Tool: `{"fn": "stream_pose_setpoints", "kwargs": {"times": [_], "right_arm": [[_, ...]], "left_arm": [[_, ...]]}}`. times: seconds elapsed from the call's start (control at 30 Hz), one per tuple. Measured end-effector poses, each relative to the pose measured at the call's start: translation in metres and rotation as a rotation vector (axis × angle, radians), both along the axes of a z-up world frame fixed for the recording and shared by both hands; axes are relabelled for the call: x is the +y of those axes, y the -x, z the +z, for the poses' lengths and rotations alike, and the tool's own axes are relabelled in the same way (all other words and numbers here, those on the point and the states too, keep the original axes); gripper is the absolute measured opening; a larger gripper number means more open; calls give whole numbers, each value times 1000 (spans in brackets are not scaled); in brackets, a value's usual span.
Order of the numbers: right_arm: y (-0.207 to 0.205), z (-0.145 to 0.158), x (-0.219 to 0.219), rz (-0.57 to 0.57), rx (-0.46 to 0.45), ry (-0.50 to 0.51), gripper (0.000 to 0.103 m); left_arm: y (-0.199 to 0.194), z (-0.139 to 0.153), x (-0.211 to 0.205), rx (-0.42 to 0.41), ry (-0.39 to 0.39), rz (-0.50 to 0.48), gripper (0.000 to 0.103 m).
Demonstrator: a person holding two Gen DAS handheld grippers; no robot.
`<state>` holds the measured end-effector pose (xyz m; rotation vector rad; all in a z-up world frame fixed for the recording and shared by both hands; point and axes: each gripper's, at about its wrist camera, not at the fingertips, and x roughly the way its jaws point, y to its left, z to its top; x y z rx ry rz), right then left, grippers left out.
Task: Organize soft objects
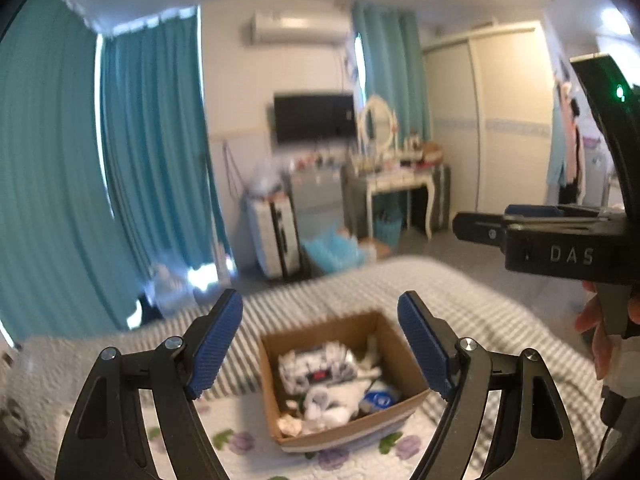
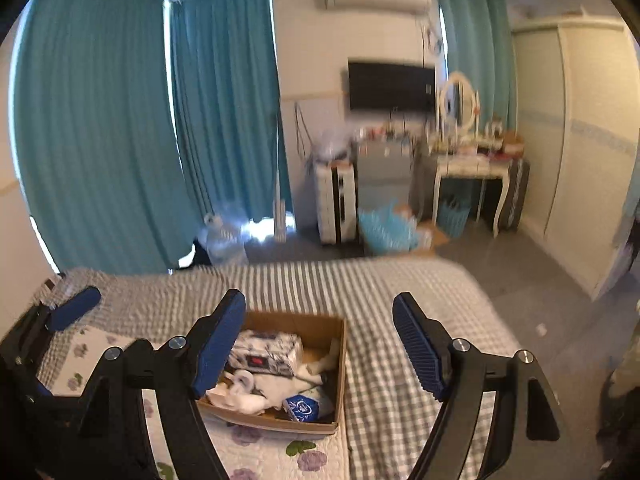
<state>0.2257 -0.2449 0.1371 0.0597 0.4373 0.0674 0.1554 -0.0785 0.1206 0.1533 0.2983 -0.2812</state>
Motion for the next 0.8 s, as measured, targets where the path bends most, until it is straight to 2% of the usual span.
{"fn": "stream_pose_setpoints", "kwargs": {"times": [0.1, 0.13, 0.2, 0.27, 0.33, 0.47, 0.63, 0.7, 0.8], "right_arm": [[51, 45, 5, -10, -86, 21, 83], [71, 60, 6, -17, -120, 27, 86], [104, 79, 11, -35, -174, 59, 95], [139, 95, 18, -51, -241, 101, 103], [168, 100, 24, -52, -291, 119, 103], [208, 90, 31, -58, -322, 134, 103], [227, 57, 28, -5, -319, 69, 103], [227, 41, 26, -7, -327, 66, 103], [221, 10, 22, 6, -356, 36, 103]], "left_arm": [[49, 48, 9, -105, 38, 1, 81], [65, 61, 13, -136, 49, 12, 85], [92, 79, 22, -200, 72, 49, 93], [121, 93, 33, -263, 107, 68, 93], [141, 99, 41, -300, 131, 84, 94], [167, 96, 43, -334, 127, 107, 94], [179, 71, 40, -371, 79, 89, 94], [175, 58, 40, -367, 66, 108, 94], [164, 33, 47, -324, 89, 139, 94]]}}
